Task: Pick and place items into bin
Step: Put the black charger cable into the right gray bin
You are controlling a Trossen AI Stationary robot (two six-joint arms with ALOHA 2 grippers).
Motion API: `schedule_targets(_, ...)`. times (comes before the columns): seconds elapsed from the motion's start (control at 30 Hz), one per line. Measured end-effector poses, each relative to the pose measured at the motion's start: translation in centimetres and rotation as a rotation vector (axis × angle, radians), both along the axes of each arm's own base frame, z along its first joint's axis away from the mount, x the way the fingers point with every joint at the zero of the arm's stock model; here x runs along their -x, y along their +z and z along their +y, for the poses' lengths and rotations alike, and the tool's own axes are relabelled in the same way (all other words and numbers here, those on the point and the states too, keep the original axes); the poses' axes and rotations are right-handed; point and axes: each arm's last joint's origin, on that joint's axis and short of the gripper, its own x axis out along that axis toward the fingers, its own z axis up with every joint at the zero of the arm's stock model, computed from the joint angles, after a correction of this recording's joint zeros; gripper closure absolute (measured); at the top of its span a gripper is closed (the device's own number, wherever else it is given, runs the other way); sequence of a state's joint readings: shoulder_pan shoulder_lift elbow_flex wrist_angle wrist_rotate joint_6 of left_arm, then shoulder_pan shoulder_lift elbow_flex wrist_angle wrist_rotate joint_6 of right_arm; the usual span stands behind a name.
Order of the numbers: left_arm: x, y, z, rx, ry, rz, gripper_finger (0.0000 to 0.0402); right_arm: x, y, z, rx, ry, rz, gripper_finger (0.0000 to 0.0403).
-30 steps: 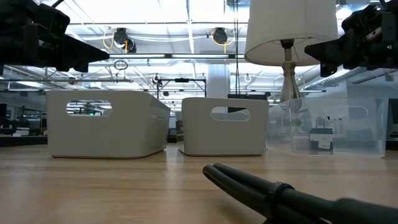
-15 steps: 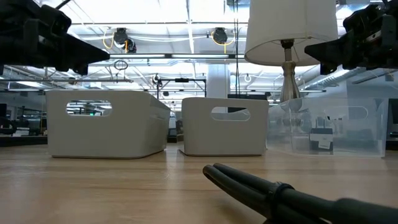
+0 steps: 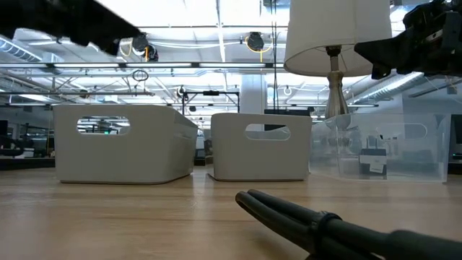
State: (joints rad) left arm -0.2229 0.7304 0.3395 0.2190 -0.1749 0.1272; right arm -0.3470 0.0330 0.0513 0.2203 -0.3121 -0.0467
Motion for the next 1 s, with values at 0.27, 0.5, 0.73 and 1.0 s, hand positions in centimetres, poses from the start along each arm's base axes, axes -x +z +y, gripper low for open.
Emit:
schedule_targets(0.27,-7.1,0.7,-6.8,-0.087,-0.201,0.188,0.0364,0.0,0.2,-0.1,0.014,-0.058,-0.018,0.0399)
schedule_targets(0.5,-12.8,0.3,-12.8,-0.127,-0.308,0.336,0.0326,0.0,0.1,-0.2,0.009,-0.079,-0.017,0.0399)
schedule_targets(0.73,-17.2,0.2,-15.8,-0.131,-0.371,0.450,0.0289,0.0,0.1,-0.2,-0.044,-0.069,-0.018,0.0399)
schedule_targets(1.0,-20.4,-3.2,-17.8,-0.119,-0.505,0.581,0.0279,0.0,-0.2,-0.2,-0.070,-0.066,0.011,0.0399)
